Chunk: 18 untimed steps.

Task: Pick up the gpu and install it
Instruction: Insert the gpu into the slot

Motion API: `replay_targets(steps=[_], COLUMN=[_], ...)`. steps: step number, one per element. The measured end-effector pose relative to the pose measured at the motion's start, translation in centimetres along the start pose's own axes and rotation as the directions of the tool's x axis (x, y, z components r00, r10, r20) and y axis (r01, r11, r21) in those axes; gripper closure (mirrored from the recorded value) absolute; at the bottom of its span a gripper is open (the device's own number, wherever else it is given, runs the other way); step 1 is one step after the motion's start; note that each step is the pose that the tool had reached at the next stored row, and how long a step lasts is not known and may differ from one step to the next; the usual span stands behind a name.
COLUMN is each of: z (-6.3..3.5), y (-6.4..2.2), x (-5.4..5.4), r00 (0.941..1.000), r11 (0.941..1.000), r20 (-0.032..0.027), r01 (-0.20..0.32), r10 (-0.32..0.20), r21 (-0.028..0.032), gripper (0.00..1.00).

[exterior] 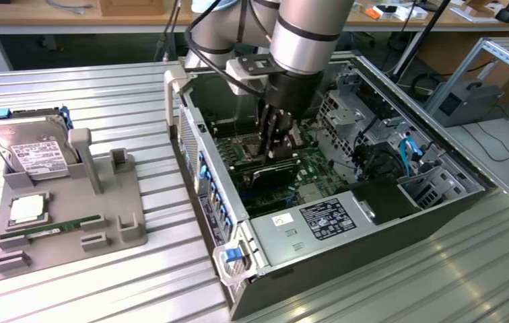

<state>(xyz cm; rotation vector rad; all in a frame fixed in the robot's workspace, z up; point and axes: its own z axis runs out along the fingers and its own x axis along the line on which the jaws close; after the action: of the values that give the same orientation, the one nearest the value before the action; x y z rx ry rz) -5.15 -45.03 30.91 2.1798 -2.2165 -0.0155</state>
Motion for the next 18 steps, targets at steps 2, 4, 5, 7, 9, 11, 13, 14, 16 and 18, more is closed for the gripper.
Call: replay_targets(steps=[2, 4, 5, 7, 9, 11, 13, 14, 16, 18], z=[-0.91, -1.26, -1.25, -1.26, -1.26, -1.23, -1.11, -1.03, -0.95, -0.94], y=[0.03, 0.05, -0.13, -1.61, -2.48, -3.71, -4.91, -5.89, -7.02, -8.53], x=[0.0, 0.0, 0.0, 0.0, 0.0, -0.1, -0.1, -0.1, -0.1, -0.2], r00=[1.0, 1.0, 1.0, 1.0, 1.0, 1.0, 1.0, 1.0, 1.0, 1.0], r11=[1.0, 1.0, 1.0, 0.9998, 0.9996, 0.9991, 0.9984, 0.9979, 0.9972, 0.9965], r20=[-0.0001, -0.0004, 0.0002, 0.0003, 0.0006, 0.0003, 0.0, -0.0001, -0.0003, -0.0005], r01=[0.0, 0.0, 0.0, 0.0, 0.0, 0.001, 0.001, 0.001, 0.001, 0.002], r10=[0.0, 0.0, 0.0, 0.0, 0.0, -0.001, -0.001, -0.001, -0.001, -0.002], r21=[0.0001, 0.0, -0.0004, -0.0186, -0.028, -0.0417, -0.0561, -0.0655, -0.0752, -0.084], gripper=[0.74, 0.8, 0.86, 0.89, 0.89, 0.89, 0.89, 0.89, 0.89, 0.89])
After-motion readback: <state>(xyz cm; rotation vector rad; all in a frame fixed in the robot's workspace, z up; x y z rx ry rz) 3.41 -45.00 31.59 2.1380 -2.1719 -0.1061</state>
